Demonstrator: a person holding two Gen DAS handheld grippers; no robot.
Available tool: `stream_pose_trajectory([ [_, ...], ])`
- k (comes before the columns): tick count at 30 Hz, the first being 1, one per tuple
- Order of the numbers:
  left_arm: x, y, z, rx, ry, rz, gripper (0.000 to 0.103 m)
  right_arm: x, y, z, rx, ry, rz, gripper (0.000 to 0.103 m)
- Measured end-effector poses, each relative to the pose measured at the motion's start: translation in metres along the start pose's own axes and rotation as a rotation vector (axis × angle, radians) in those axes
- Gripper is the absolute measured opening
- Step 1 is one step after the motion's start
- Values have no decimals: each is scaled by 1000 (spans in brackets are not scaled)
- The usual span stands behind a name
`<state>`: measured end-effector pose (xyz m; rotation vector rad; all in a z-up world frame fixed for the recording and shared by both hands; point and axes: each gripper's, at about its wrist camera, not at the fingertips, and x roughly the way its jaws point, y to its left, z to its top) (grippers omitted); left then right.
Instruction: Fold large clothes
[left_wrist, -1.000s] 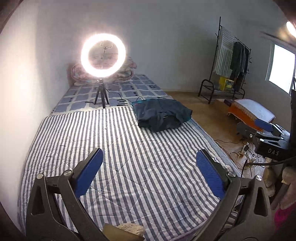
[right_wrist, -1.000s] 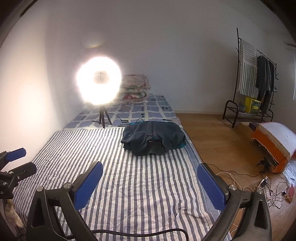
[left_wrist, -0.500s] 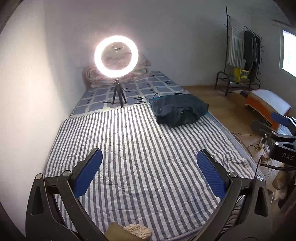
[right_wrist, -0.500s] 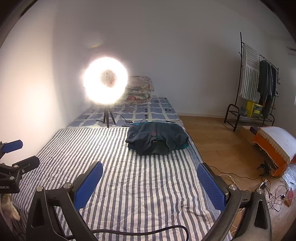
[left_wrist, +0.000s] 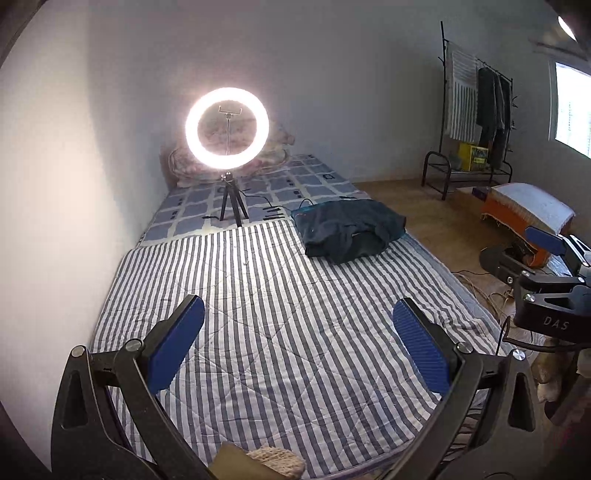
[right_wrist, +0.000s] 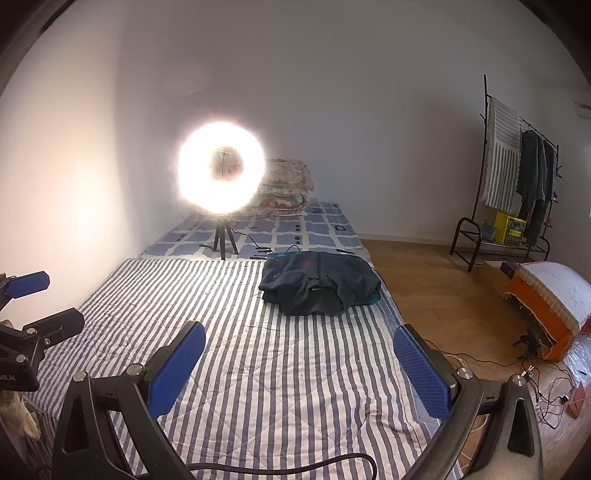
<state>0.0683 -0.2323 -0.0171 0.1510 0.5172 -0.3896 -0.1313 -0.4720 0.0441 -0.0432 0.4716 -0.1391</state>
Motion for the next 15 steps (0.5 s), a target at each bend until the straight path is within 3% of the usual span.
stream_pose_trajectory([
  [15, -17, -5, 5, 9, -41, -8, 103, -3, -1, 2, 4, -10, 3, 103],
])
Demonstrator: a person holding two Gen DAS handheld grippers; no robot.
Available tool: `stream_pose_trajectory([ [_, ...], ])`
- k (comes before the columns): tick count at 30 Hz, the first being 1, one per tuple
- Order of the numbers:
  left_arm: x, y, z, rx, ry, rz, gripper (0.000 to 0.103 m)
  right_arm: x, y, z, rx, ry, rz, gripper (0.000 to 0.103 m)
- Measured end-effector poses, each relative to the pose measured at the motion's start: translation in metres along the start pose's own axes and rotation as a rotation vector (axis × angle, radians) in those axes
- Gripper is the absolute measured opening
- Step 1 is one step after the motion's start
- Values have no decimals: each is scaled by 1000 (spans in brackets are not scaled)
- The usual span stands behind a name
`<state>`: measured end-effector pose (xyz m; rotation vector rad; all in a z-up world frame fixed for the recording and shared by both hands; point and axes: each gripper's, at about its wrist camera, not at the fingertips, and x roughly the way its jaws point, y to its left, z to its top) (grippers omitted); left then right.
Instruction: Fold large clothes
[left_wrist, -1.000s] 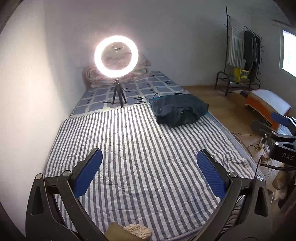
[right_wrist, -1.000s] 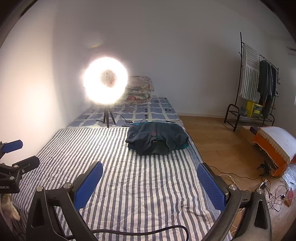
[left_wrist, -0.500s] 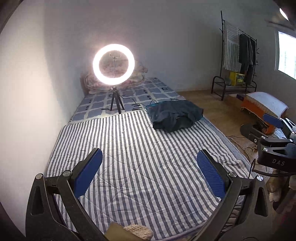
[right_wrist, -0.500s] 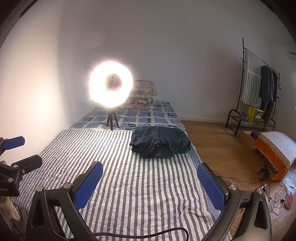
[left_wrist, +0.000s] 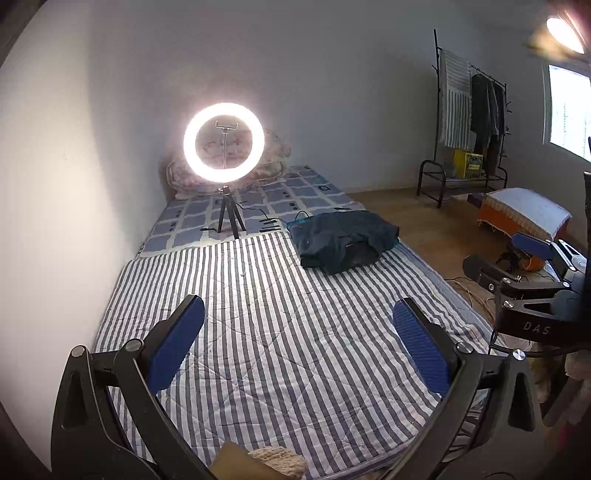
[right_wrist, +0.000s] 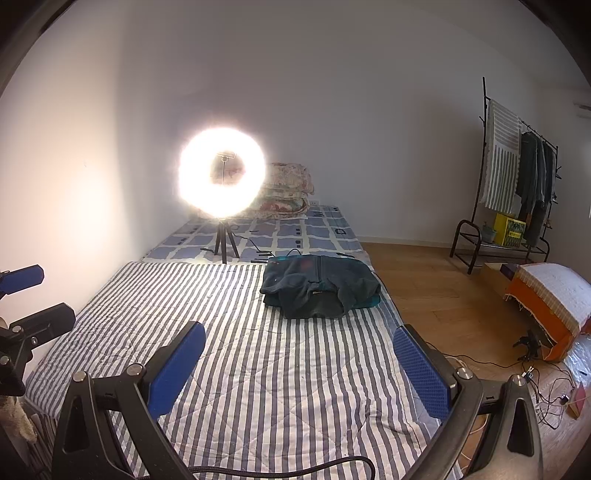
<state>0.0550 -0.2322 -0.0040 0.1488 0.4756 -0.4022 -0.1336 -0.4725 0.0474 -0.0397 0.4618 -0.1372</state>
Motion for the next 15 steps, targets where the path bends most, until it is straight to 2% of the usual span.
stream_pose_trajectory([
  [15, -6, -2, -1, -9, 0, -8, 103, -1, -4, -3, 6, 1, -3, 103],
])
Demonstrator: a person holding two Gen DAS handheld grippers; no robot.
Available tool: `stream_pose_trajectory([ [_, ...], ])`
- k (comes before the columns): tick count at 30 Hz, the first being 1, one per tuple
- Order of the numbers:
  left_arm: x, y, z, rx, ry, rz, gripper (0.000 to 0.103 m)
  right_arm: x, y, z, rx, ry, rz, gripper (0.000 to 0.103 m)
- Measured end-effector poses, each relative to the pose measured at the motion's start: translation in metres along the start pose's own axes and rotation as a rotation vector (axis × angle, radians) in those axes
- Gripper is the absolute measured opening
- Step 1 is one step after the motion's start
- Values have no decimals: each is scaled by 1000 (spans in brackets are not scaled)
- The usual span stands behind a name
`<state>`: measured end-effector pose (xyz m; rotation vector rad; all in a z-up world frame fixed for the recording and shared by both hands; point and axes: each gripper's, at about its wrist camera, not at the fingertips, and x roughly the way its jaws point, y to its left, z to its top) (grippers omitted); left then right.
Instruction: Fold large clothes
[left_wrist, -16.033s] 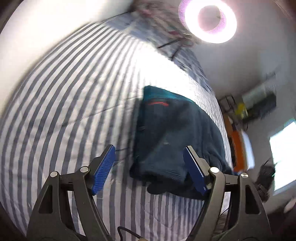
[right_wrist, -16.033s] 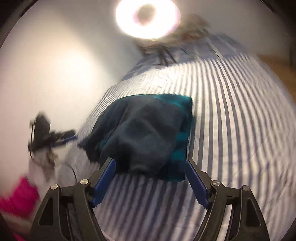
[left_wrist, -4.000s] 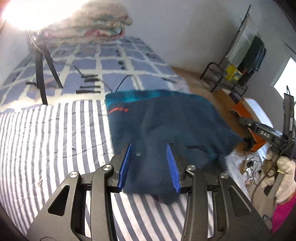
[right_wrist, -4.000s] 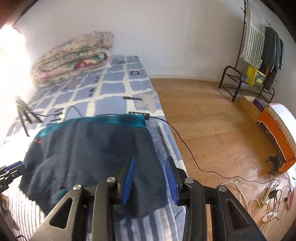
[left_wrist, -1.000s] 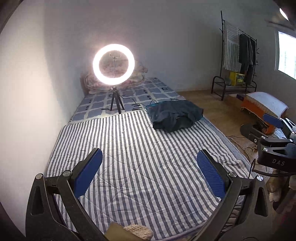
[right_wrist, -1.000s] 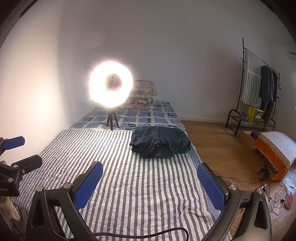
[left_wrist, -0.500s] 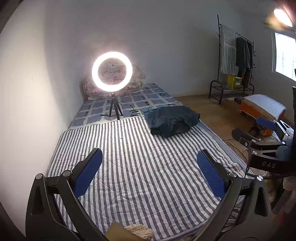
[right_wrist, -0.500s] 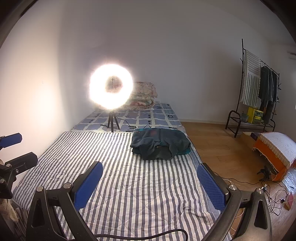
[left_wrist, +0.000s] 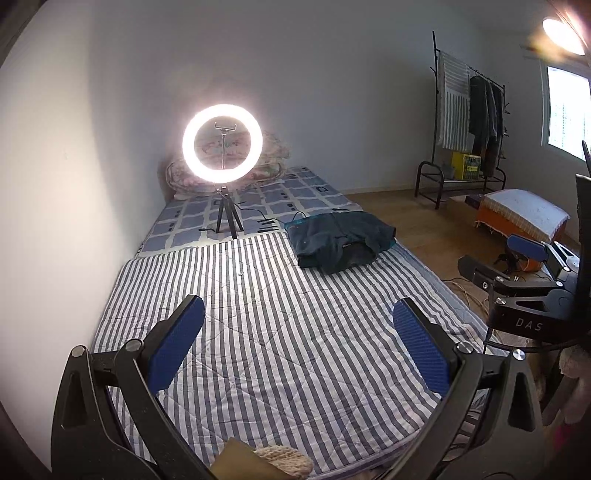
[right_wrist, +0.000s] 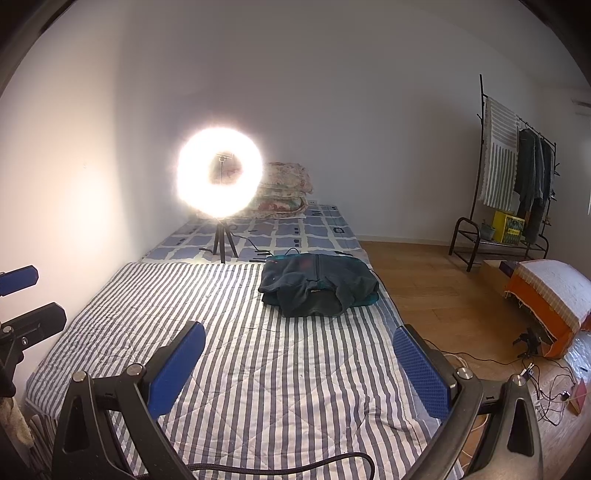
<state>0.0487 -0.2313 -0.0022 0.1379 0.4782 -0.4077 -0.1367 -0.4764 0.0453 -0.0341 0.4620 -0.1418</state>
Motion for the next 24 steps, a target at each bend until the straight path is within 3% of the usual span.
stream_pose_trajectory([
  [24, 1, 3, -2, 1, 4, -10, 103, 0, 1, -5, 0, 12, 8, 103],
])
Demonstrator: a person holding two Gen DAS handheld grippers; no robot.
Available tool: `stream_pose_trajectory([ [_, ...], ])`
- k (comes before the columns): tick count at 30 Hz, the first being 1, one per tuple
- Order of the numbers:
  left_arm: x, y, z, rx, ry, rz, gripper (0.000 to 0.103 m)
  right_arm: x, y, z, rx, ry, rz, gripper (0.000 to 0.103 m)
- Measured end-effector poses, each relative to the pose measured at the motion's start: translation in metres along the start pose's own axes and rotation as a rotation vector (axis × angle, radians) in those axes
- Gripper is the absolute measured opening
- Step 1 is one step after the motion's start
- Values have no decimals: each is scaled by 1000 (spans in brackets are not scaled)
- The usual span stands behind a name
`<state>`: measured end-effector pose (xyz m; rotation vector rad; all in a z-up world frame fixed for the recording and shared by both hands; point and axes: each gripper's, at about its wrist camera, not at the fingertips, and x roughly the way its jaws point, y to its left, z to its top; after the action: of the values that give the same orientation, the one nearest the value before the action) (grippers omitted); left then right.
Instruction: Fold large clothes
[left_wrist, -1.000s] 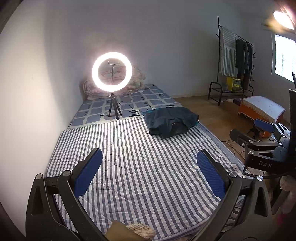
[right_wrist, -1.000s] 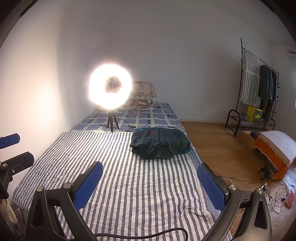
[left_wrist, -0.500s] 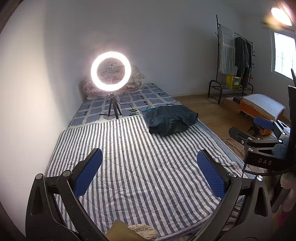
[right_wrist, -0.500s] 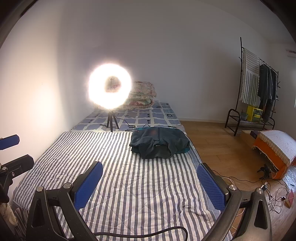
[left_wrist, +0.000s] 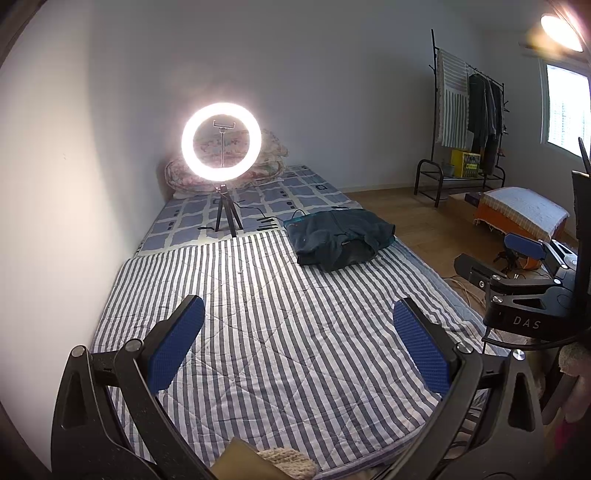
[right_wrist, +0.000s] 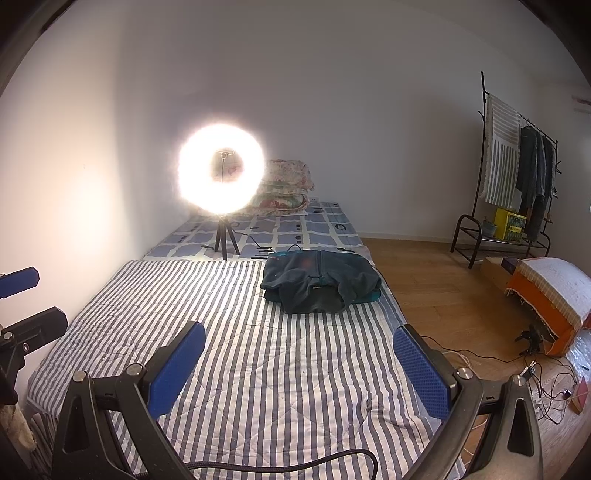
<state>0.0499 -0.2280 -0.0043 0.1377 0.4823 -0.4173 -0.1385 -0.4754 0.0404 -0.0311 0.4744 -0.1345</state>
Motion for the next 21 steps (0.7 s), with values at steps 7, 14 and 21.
stream_pose_trajectory([
  [7, 0, 0, 0, 2, -3, 0, 103, 3, 1, -2, -7, 11, 2, 103],
  [14, 2, 5, 1, 4, -1, 0, 103, 4, 2, -1, -6, 13, 3, 103],
  [21, -1, 5, -1, 19, -23, 16, 103, 7, 4, -2, -14, 21, 6, 103],
])
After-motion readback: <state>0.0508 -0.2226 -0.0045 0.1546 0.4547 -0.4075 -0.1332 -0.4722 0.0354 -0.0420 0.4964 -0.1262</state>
